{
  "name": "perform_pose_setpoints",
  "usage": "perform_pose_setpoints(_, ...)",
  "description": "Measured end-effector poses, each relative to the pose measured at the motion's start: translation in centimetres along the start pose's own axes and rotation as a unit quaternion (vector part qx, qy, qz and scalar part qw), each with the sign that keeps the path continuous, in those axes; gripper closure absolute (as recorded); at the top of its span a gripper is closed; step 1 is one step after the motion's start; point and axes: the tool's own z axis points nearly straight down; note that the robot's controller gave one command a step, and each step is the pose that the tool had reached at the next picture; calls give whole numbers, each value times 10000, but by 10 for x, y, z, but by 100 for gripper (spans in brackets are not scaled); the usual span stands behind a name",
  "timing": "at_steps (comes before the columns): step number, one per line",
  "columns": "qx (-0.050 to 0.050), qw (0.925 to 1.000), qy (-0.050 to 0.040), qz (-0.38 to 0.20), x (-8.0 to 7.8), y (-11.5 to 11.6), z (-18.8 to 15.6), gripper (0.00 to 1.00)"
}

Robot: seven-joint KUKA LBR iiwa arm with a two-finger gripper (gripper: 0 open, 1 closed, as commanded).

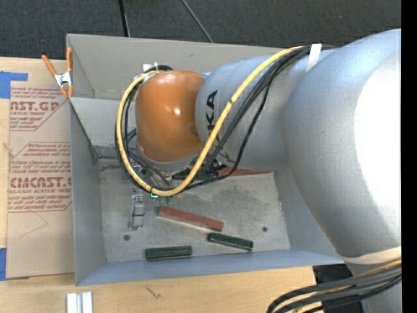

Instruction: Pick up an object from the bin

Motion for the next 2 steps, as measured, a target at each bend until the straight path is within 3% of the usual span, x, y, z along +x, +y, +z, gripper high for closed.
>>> perform_pose_setpoints(1, -8, 10000, -35, 11, -2, -1, -4, 0)
perform_pose_setpoints(2, -13, 9989, -47, 471, 19, -65, 65, 0)
